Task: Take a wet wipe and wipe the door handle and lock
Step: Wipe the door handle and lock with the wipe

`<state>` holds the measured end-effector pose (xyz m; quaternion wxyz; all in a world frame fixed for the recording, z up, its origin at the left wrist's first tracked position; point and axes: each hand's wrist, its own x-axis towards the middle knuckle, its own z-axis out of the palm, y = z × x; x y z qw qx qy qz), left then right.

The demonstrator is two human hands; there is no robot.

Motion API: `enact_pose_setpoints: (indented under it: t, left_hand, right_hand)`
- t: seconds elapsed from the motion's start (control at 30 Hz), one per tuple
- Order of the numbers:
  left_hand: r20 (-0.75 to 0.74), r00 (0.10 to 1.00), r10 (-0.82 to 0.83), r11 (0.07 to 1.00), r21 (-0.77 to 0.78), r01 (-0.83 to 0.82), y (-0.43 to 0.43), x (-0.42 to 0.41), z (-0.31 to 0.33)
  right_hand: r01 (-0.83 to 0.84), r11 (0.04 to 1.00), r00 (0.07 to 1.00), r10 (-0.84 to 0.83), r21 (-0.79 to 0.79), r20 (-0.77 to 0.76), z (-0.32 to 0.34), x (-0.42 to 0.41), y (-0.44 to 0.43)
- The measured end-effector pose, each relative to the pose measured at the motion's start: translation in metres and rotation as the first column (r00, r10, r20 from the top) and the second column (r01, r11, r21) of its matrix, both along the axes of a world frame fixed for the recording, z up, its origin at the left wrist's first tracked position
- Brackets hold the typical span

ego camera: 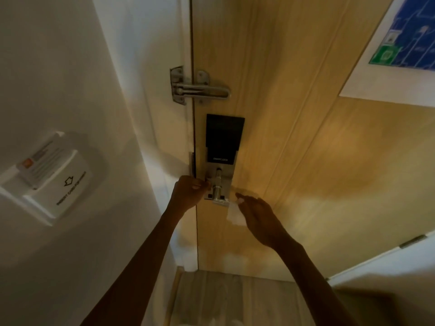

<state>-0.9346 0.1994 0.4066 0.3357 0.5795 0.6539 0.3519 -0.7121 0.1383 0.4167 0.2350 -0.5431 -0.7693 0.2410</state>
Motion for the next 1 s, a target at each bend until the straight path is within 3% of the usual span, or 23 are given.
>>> enact_pose_setpoints:
  t: [0.03, 0.1, 0.17, 0.27, 0.47, 1.0]
  left_hand:
    - [0.007, 1.0, -0.008, 1.0, -0.014, 0.008, 0.003, -0.002, 0.0]
    - [0.011, 1.0, -0.019, 1.0, -0.014, 0.019, 0.006, -0.004, 0.0]
    - [0.013, 1.0, -0.02, 1.0, -0.015, 0.02, 0.008, -0.005, 0.0]
    - [0.018, 1.0, -0.022, 1.0, -0.022, 0.022, 0.009, -0.006, 0.001]
    - [-0.024, 0.998, -0.057, 0.998, -0.006, 0.056, 0.012, -0.006, 0.001]
    - [-0.183, 0.975, -0.122, 0.989, 0.054, 0.134, 0.01, -0.005, 0.01]
  right_hand:
    - [0.014, 1.0, 1.0, -0.014, 0.008, -0.02, 0.003, -0.001, 0.005]
    - [-0.023, 0.993, 0.99, 0.007, 0.114, 0.141, 0.002, -0.003, 0.015]
    - [-0.108, 0.987, 0.941, 0.063, 0.12, 0.331, -0.003, -0.008, 0.018]
    - [-0.191, 0.968, 0.878, 0.095, 0.162, 0.469, -0.01, -0.007, 0.02]
    - [-0.261, 0.948, 0.869, 0.147, 0.184, 0.473, -0.01, 0.03, 0.025]
    - [-0.281, 0.945, 0.845, 0.162, 0.165, 0.509, -0.019, 0.013, 0.029]
